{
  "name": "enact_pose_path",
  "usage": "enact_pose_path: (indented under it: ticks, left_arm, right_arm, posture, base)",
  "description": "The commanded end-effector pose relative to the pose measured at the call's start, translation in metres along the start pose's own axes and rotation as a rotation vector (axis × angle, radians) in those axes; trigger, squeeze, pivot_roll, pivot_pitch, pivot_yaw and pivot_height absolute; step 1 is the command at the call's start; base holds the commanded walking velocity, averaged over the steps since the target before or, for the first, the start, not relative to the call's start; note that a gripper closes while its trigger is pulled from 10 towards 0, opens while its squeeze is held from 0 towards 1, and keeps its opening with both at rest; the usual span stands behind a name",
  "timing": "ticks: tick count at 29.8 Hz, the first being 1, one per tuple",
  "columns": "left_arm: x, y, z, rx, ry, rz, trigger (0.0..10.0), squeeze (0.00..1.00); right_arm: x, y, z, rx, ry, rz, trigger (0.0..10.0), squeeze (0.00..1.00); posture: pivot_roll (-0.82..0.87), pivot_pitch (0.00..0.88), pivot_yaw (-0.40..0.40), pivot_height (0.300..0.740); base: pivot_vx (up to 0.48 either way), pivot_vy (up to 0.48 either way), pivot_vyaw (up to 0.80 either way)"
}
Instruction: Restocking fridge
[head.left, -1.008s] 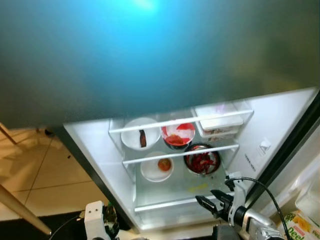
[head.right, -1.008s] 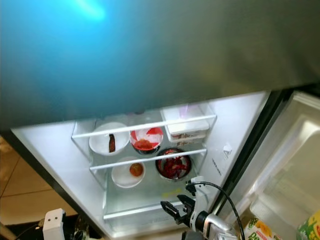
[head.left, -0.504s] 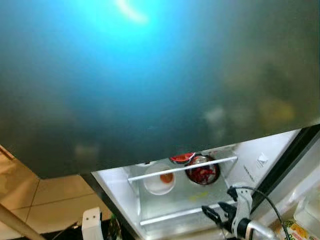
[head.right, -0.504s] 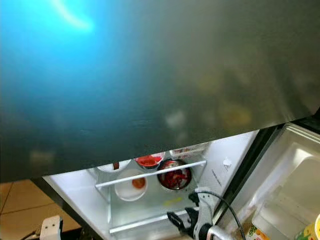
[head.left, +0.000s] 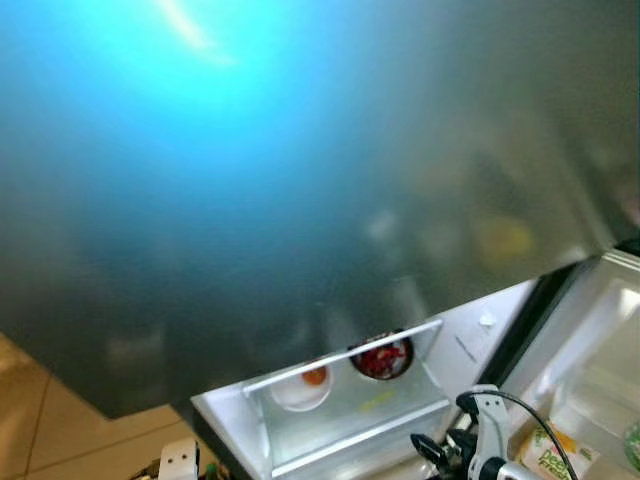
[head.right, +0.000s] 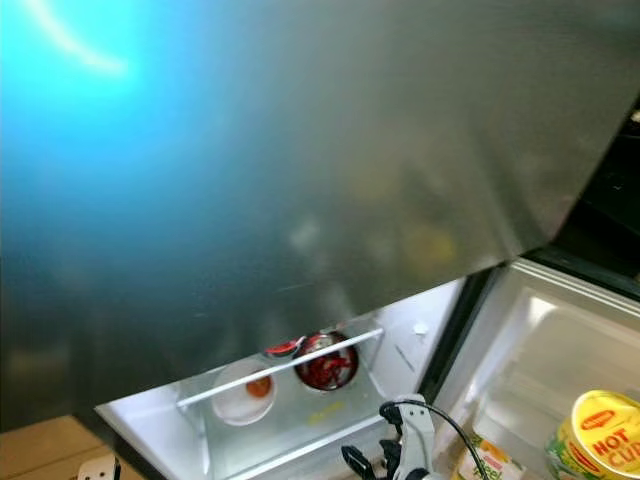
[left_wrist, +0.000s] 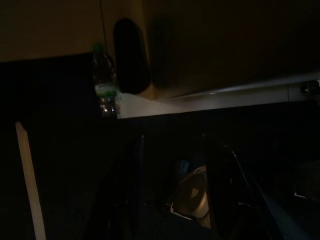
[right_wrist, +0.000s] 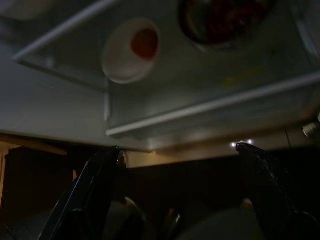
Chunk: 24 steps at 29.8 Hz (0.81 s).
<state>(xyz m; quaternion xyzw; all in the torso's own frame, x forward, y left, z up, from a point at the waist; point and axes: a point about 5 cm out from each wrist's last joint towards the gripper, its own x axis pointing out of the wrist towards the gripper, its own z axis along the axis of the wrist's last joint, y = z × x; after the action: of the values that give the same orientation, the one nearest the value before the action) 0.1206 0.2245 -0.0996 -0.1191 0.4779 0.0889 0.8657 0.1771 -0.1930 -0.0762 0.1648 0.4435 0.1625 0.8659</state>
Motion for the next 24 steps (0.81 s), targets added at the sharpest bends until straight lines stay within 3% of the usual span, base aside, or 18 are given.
enact_pose_path:
  ticks: [1,17,24]
  left_arm:
    - [-0.001,0.002,-0.005,0.000,0.023,0.012,10.0,0.00]
    - [0.000,-0.003,-0.008,-0.009,0.052,0.020,10.0,0.00]
    - [0.000,-0.003,-0.010,0.014,0.075,0.024,10.0,0.00]
  right_arm:
    - [-0.001,-0.001,-0.006,0.001,0.029,-0.014,10.0,0.00]
    - [-0.005,-0.005,-0.025,0.010,0.124,-0.078,10.0,0.00]
    - [-0.004,-0.003,-0.029,-0.010,0.148,-0.091,10.0,0.00]
  posture:
    - [-0.02,0.000,0.037,0.740]
    - [-0.03,0.000,0.024,0.740]
    - [-0.03,0.000,0.027,0.740]
  base:
    - [0.000,0.000,0.00]
    - [0.000,0.000,0.00]
    - [-0.280,0.000,0.00]
